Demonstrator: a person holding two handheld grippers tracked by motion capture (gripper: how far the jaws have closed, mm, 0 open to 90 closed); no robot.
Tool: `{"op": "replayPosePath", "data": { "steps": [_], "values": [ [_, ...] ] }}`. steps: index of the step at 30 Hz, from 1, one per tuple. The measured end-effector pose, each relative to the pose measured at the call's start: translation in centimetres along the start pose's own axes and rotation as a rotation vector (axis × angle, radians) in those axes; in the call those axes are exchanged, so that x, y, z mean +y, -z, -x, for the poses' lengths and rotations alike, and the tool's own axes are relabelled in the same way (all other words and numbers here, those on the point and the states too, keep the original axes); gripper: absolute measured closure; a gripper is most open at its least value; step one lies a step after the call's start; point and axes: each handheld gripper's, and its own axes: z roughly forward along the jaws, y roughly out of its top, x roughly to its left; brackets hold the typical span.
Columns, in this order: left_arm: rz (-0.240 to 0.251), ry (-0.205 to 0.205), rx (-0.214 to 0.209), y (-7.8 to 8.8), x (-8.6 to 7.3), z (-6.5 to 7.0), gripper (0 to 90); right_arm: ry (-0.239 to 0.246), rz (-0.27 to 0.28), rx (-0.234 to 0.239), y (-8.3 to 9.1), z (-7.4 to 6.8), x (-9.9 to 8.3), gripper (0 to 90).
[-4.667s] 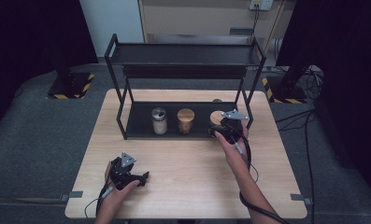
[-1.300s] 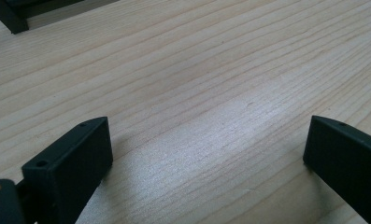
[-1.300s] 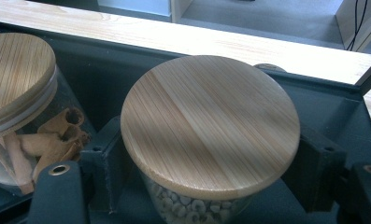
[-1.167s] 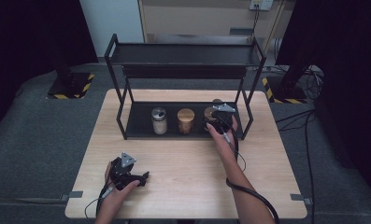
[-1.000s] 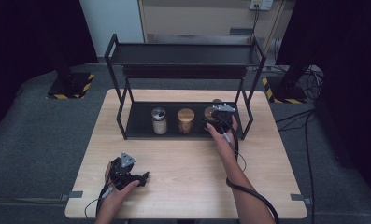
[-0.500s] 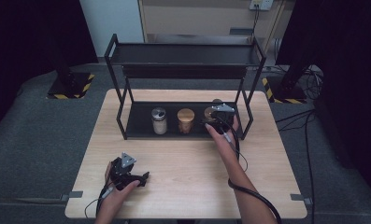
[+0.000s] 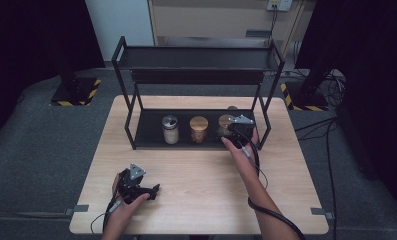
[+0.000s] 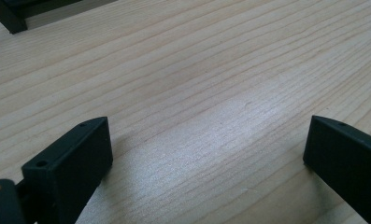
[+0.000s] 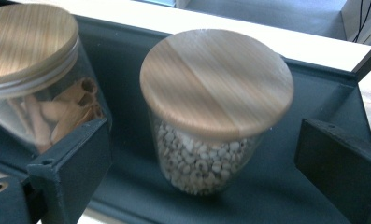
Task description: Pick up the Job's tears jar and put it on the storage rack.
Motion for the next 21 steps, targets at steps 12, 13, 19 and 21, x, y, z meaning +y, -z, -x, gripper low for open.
{"op": "replayPosePath", "data": {
  "steps": [12, 13, 19, 21],
  "values": [
    [0.001, 0.0, 0.0, 0.0, 0.0, 0.0, 0.0, 0.017, -0.013, -0.001, 1.8, -0.5, -0.5, 4.0],
    [0.001, 0.001, 0.0, 0.0, 0.0, 0.0, 0.0, 0.012, -0.01, 0.004, 2.2, -0.5, -0.5, 4.2],
    [0.001, 0.0, 0.0, 0.0, 0.0, 0.0, 0.0, 0.022, 0.0, 0.011, 3.2, -0.5, -0.4, 4.3],
    [0.001, 0.0, 0.0, 0.0, 0.0, 0.0, 0.0, 0.026, 0.001, 0.014, 3.3, -0.5, -0.5, 4.3]
  ]
}}
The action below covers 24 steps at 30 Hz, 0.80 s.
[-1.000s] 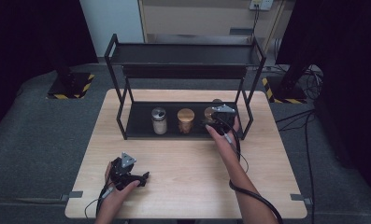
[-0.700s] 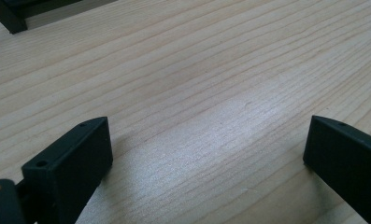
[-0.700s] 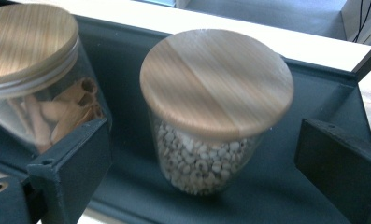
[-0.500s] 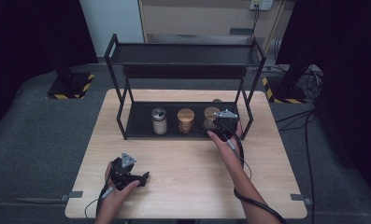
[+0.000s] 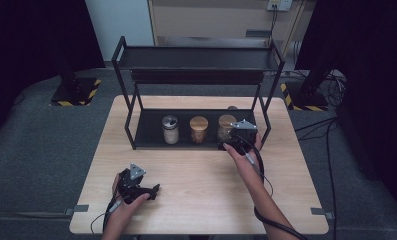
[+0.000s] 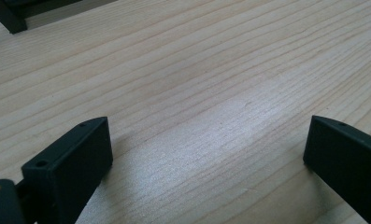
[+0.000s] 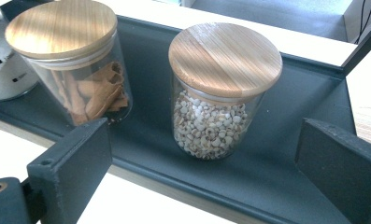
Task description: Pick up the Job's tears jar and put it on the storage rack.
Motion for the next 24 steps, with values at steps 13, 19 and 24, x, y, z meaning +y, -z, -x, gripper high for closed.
{"op": "replayPosePath", "data": {
  "steps": [13, 19, 24],
  "values": [
    [0.0, 0.0, 0.0, 0.0, 0.0, 0.0, 0.0, -0.003, -0.018, 0.016, 1.0, 0.0, -0.8, 4.6],
    [-0.001, 0.001, 0.0, 0.0, 0.0, 0.0, 0.0, -0.005, -0.013, 0.022, 1.6, 0.1, -1.3, 4.7],
    [-0.001, 0.001, 0.001, 0.0, 0.0, 0.0, 0.0, 0.0, -0.015, 0.027, 1.9, 0.2, -1.4, 4.7]
  ]
}}
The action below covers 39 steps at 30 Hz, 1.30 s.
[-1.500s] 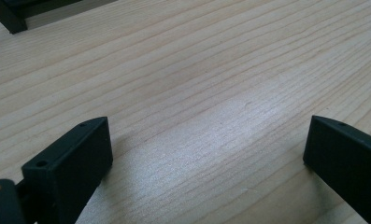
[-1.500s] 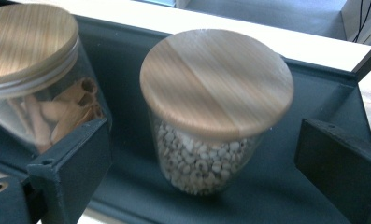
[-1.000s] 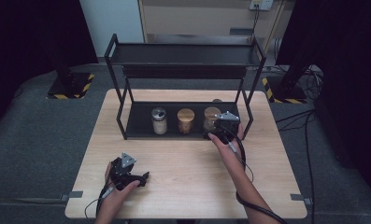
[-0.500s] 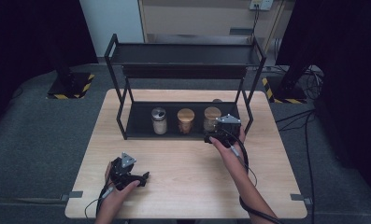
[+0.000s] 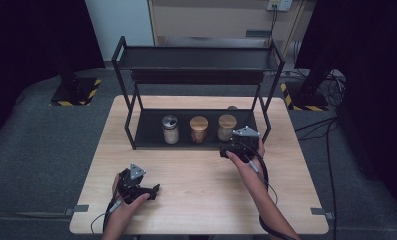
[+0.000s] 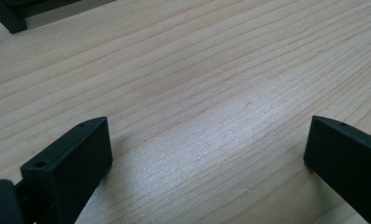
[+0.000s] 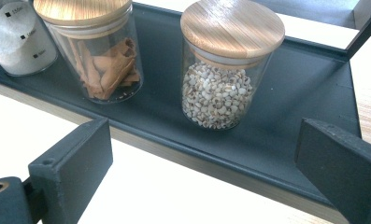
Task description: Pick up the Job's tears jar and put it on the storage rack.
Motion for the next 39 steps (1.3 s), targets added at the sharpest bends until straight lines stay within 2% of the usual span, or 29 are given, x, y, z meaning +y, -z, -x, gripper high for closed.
{"op": "replayPosePath", "data": {
  "steps": [20, 39],
  "values": [
    [0.0, 0.002, 0.0, 0.0, 0.0, 0.0, 0.0, 0.009, 0.017, 0.043, 1.8, 0.2, -1.4, 4.7],
    [0.0, 0.002, 0.001, 0.0, 0.0, 0.1, 0.0, 0.003, 0.017, 0.051, 2.9, 0.8, -3.1, 4.7]
  ]
}}
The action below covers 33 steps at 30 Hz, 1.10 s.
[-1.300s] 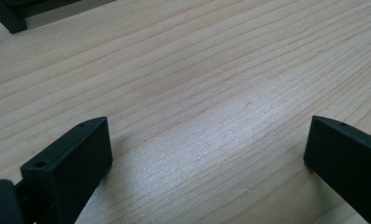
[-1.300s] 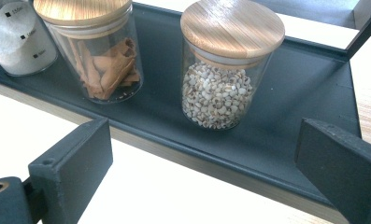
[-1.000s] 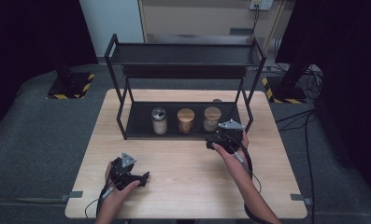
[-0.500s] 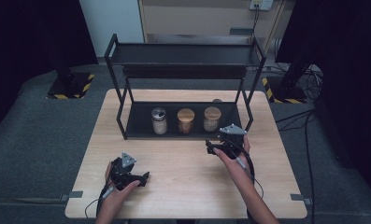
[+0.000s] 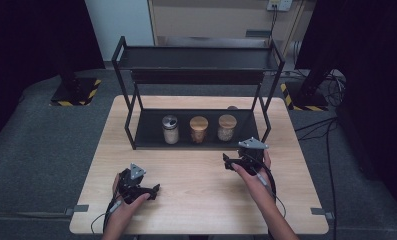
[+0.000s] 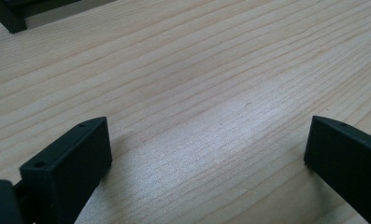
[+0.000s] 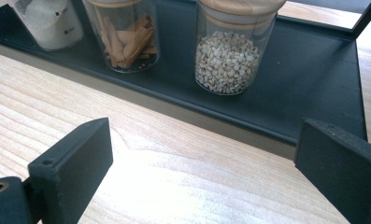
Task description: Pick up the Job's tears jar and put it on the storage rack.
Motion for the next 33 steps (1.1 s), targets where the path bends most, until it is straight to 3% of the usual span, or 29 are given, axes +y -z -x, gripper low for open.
{"op": "replayPosePath", "data": {
  "steps": [16, 33],
  "values": [
    [0.0, 0.001, 0.001, 0.0, 0.0, 0.0, 0.0, -0.01, -0.004, 0.025, 1.4, 0.2, -1.7, 4.6],
    [0.0, 0.001, 0.002, 0.0, 0.0, 0.1, 0.0, 0.034, -0.108, 0.1, 1.1, -0.7, -3.8, 4.4]
  ]
}}
